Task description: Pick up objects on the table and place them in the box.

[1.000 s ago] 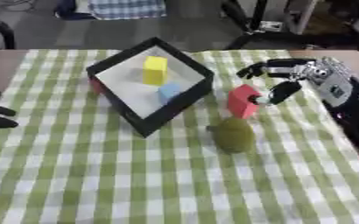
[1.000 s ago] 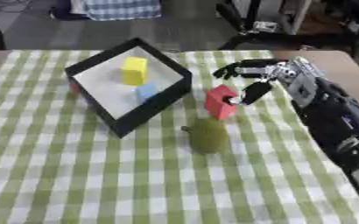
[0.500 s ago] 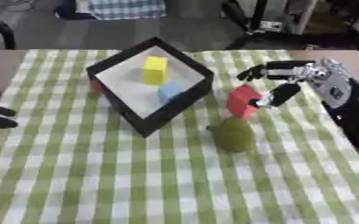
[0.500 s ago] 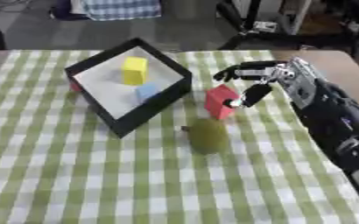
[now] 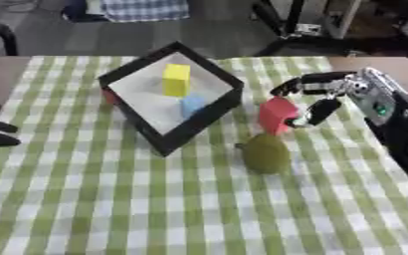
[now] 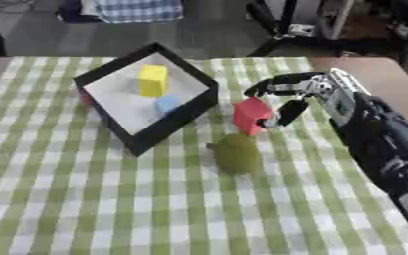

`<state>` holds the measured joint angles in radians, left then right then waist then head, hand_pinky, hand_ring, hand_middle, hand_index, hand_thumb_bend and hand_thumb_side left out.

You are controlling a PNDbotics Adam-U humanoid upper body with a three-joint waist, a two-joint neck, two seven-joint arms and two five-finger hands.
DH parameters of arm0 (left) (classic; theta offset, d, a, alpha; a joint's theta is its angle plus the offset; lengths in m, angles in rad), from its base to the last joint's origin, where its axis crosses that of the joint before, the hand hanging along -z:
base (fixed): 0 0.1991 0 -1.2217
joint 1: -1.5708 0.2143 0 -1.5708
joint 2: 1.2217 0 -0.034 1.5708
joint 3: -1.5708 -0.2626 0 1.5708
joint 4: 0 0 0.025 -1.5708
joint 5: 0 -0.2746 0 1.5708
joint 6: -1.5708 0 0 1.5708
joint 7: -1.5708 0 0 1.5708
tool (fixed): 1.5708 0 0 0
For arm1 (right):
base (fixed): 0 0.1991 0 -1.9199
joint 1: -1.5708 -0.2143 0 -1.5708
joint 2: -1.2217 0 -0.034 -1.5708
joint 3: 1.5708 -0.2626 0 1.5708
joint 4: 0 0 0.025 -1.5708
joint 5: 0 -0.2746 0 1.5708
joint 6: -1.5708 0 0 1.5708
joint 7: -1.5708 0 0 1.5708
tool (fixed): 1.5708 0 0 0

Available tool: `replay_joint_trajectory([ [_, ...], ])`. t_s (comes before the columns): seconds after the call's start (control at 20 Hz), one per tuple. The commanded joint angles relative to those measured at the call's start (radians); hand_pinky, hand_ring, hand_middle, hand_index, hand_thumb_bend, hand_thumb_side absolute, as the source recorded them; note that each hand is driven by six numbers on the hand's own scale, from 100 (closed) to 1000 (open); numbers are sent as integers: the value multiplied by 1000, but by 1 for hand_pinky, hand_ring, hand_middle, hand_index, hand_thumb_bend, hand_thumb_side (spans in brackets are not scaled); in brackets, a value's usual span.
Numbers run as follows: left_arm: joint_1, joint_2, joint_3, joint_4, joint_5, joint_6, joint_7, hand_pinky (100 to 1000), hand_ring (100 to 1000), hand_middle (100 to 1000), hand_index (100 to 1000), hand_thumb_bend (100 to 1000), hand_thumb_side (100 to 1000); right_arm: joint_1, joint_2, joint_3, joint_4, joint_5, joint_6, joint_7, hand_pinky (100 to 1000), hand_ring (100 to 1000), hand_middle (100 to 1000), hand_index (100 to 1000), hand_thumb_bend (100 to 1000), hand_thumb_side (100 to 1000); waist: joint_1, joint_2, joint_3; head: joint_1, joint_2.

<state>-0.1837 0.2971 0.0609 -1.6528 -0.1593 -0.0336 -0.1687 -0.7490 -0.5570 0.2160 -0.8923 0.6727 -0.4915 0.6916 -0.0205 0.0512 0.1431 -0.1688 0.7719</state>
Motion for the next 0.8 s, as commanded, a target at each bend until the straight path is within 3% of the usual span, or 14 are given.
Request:
replay_joint_trajectory([
  [0.05,-7,7,6,-22,3,-3,-5,728,579,606,922,119,1000,-28,-8,-10,4,28,-190,177,944,938,932,998,253,369,14,6,2,-3,-2],
  [0.45,-7,6,5,-23,4,-3,-6,728,579,606,922,119,1000,-40,18,-17,26,84,-196,155,940,925,904,982,201,258,15,8,7,-7,-2],
  [0.75,-7,5,5,-23,4,-2,-5,728,579,606,922,119,1000,-42,23,-19,37,101,-202,143,940,925,904,982,201,258,15,8,8,-7,-2],
  [0.8,-7,5,5,-23,4,-2,-5,728,578,605,922,120,1000,-44,22,-24,34,100,-200,139,898,768,626,814,100,100,15,8,9,-8,-2],
])
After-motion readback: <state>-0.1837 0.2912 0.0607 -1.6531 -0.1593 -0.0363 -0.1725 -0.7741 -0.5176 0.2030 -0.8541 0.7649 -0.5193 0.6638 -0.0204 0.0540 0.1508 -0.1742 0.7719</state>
